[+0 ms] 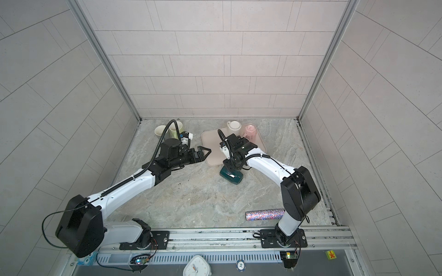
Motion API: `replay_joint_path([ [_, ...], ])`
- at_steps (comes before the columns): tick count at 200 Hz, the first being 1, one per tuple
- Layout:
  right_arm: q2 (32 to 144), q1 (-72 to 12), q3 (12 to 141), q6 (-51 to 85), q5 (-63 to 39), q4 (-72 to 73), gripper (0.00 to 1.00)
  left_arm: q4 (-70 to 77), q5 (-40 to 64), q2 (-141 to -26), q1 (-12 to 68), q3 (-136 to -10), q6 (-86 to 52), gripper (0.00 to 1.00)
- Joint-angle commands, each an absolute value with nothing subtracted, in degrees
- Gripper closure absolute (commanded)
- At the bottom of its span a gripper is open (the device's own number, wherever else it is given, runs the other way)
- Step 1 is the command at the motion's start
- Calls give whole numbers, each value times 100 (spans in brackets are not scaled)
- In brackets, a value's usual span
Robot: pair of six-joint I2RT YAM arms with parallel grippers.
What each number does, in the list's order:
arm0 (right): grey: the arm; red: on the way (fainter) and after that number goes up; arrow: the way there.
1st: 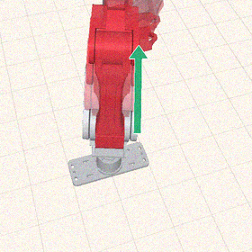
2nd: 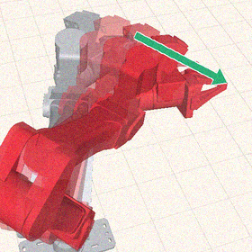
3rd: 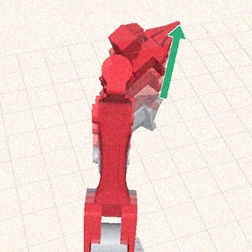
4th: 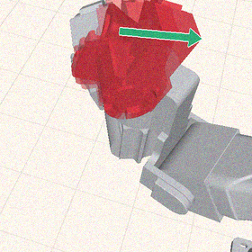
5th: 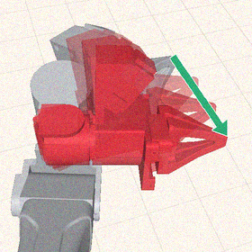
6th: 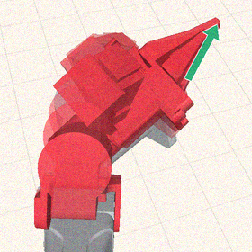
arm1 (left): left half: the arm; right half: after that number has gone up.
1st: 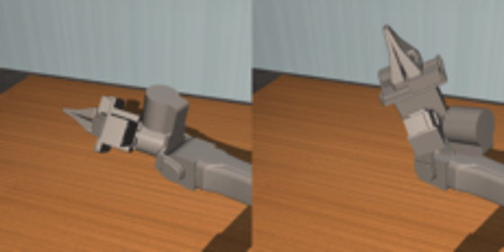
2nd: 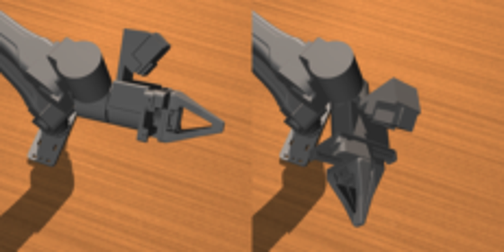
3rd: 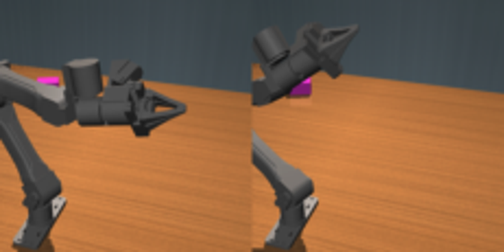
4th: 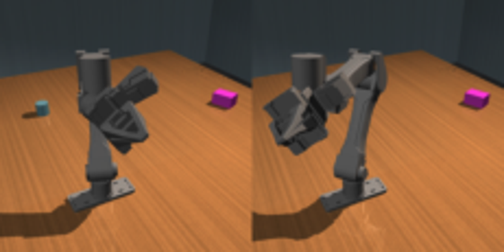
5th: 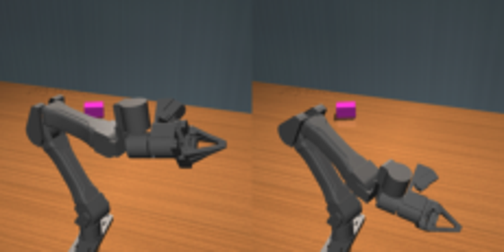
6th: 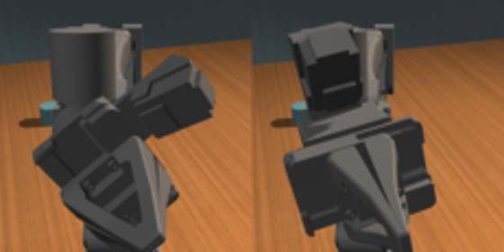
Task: Turn the mug right side up
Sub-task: Pick up the mug from the center of the table.
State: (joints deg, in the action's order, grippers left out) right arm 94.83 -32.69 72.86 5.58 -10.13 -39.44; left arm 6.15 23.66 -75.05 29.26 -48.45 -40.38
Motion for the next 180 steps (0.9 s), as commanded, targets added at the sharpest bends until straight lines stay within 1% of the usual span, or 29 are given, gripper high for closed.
replay_joint_path([
  [1, 9592, -3310, 7426, 465, -920, -4060, 58, 608, 2294, -7340, 2892, -4746, -3929, 5],
  [48, 9744, -3322, 7524, 485, -912, -4052, 62, 616, 2282, -7334, 2889, -4747, -3929, 5],
  [64, 9763, -3315, 7525, 503, -896, -4020, 65, 631, 2276, -7347, 2894, -4742, -3930, 5],
  [86, 9798, -3315, 7565, 514, -913, -4014, 72, 617, 2274, -7348, 2891, -4735, -3929, 5],
  [126, 9883, -3318, 7646, 506, -901, -4060, 76, 607, 2272, -7332, 2885, -4731, -3929, 5],
  [180, 9885, -3318, 7682, 565, -825, -4129, 97, 604, 2242, -7321, 2889, -4716, -3921, 5],
])
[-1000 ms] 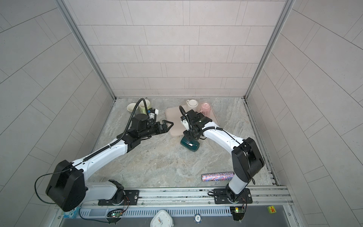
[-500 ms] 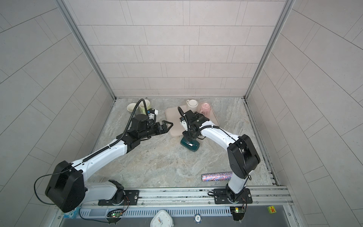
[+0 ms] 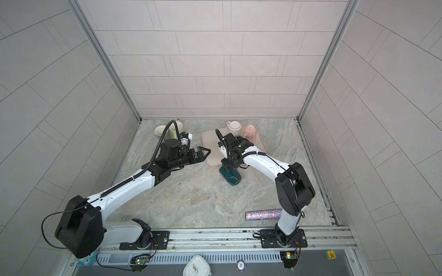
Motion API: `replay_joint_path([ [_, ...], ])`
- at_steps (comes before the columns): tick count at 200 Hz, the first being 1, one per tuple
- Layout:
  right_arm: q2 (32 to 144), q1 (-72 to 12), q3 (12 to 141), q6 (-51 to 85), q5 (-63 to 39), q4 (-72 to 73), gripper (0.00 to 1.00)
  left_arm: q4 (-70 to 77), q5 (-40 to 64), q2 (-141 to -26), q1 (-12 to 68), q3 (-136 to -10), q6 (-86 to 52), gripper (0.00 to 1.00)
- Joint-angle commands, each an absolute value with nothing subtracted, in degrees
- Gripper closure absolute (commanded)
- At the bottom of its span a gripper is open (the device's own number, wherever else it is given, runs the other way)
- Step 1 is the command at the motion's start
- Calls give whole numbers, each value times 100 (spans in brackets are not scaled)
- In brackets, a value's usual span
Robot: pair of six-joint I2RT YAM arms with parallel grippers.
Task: Turn the mug right side up
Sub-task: Pick up the mug from the center of the table.
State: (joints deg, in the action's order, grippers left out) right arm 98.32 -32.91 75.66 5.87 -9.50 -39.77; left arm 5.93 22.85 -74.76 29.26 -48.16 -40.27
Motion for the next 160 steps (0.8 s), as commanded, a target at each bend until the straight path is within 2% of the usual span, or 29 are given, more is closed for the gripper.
replay_joint_path([
  [1, 9886, -3315, 7682, 568, -821, -4126, 97, 601, 2246, -7321, 2882, -4718, -3925, 5],
  [7, 9886, -3315, 7684, 595, -796, -4143, 100, 598, 2241, -7314, 2889, -4714, -3916, 5],
  [81, 9572, -3316, 7435, 775, -501, -3868, 100, 478, 2132, -7234, 2884, -4650, -3841, 5],
  [160, 8140, -3317, 5651, 1423, 638, -1911, 100, 467, 2045, -7241, 2886, -4623, -3842, 5],
])
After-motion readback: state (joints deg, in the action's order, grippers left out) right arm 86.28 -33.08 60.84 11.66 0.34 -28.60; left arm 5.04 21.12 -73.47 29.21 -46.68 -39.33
